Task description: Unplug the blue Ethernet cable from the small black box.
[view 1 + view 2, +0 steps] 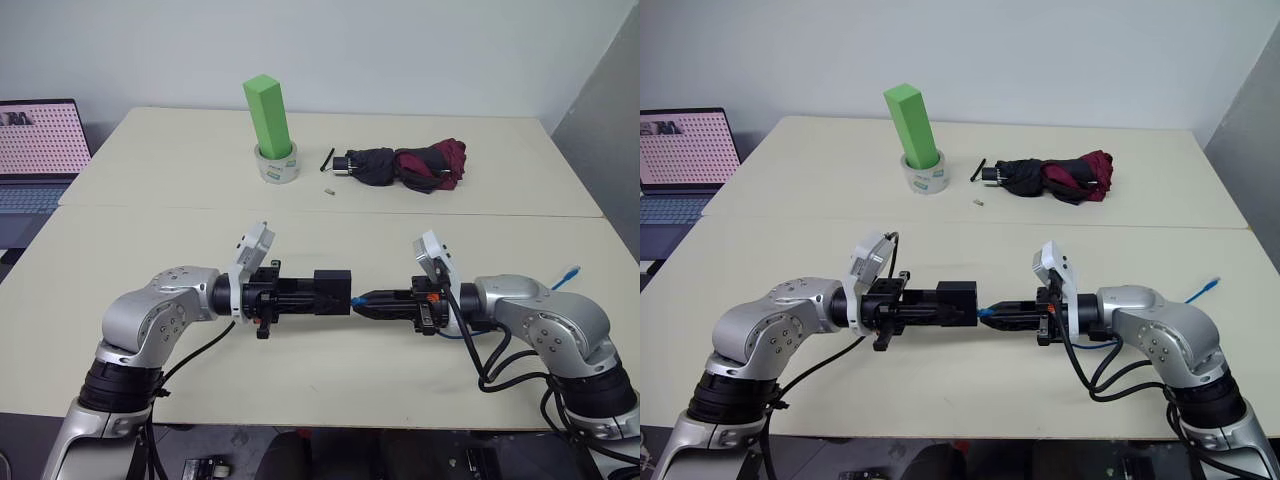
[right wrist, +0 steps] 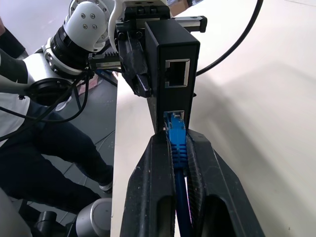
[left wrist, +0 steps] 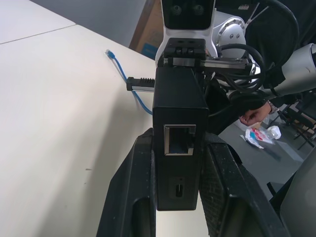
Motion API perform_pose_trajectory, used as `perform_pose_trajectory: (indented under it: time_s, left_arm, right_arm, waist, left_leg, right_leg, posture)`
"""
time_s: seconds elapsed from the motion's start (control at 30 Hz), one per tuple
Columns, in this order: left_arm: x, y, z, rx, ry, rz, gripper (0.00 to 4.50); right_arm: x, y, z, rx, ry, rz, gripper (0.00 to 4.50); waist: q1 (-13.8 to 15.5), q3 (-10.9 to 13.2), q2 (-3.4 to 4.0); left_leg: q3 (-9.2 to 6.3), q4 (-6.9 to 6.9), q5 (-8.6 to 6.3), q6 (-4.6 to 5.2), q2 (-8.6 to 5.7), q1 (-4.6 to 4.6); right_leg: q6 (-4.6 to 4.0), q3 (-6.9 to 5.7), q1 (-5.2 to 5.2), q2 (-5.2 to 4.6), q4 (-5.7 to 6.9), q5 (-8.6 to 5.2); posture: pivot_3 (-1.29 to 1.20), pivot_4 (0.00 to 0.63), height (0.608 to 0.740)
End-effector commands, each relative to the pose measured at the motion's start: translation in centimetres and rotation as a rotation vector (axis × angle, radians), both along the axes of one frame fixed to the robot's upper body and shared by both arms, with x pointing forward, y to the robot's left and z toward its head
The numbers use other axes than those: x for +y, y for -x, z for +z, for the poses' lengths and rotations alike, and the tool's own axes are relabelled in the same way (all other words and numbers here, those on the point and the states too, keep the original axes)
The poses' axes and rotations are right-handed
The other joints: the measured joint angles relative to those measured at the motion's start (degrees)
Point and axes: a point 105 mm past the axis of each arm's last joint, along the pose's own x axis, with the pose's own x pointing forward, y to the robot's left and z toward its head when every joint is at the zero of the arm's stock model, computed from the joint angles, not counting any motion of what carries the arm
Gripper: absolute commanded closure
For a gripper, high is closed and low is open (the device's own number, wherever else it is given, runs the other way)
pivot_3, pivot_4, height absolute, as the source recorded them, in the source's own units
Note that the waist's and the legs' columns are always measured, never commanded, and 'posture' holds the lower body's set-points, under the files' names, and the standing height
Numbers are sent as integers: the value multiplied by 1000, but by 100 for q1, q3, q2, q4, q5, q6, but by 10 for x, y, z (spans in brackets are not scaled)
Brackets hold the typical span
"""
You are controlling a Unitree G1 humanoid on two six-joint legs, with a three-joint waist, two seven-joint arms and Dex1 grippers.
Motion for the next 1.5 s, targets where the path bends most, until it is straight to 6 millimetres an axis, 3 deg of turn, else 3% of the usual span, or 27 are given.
perform_pose_trajectory:
  time_s: [0.03, 0.6, 0.87, 0.93, 1.17, 1.3, 1.4, 1.5]
  left_arm:
    - [0, 6, 2, -21, -3, -30, 3705]
    - [18, -2, -6, -36, -67, 44, 3705]
    - [7, -1, -2, -37, -43, 27, 3705]
    - [3, 0, -2, -35, -39, 16, 3705]
    - [-1, -1, 1, -33, -28, 8, 3705]
    - [5, -4, 1, -44, -43, 41, 3705]
    - [23, -16, 5, -79, -61, 165, 3705]
    - [37, -15, 10, -69, -34, 257, 3705]
  right_arm:
    - [0, 3, 10, -24, -7, 36, 4478]
    - [-24, 6, 6, 22, 54, 28, 4479]
    - [-12, 14, 10, 1, 27, 64, 4479]
    - [-9, 17, 11, -11, 25, 77, 3776]
    - [-9, 24, 15, -35, 30, 87, 2248]
    - [-13, 14, 13, -87, 47, 16, 1434]
    - [-28, -1, 14, -209, 91, -115, 1386]
    - [-38, 8, 8, -255, 128, -153, 1386]
  waist:
    - [0, 0, 0]
    - [1, 0, 0]
    - [3, 1, 1]
    - [2, 1, 0]
    - [3, 1, 0]
    - [3, 1, 0]
    - [3, 2, 0]
    - [4, 2, 0]
  left_leg:
    - [0, 0, 0, 0, 0, 0]
    - [0, 0, -9, 17, 0, 0]
    - [-1, -1, -10, 19, 0, 0]
    - [-2, -1, -10, 18, 0, -1]
    - [-2, -1, -10, 18, 0, -1]
    - [-2, -1, -10, 18, 0, -1]
    - [-1, -1, -10, 18, 0, -2]
    - [-2, -2, -10, 18, 0, -2]
  right_leg:
    - [0, 0, 0, 0, 0, 0]
    - [0, 0, 0, 0, -1, 0]
    - [0, -1, 0, 0, -2, 0]
    - [0, -2, 1, 0, -2, 0]
    - [0, -1, 1, 0, -2, 0]
    - [0, -2, 1, 0, -2, 0]
    - [0, 0, 0, 0, -3, 0]
    - [0, -1, 0, 0, -3, 0]
  posture:
    - [0, 150, 740]
    - [0, 150, 740]
    - [0, 150, 740]
    - [0, 150, 740]
    - [0, 150, 740]
    - [0, 150, 740]
    - [0, 150, 740]
    - [0, 150, 740]
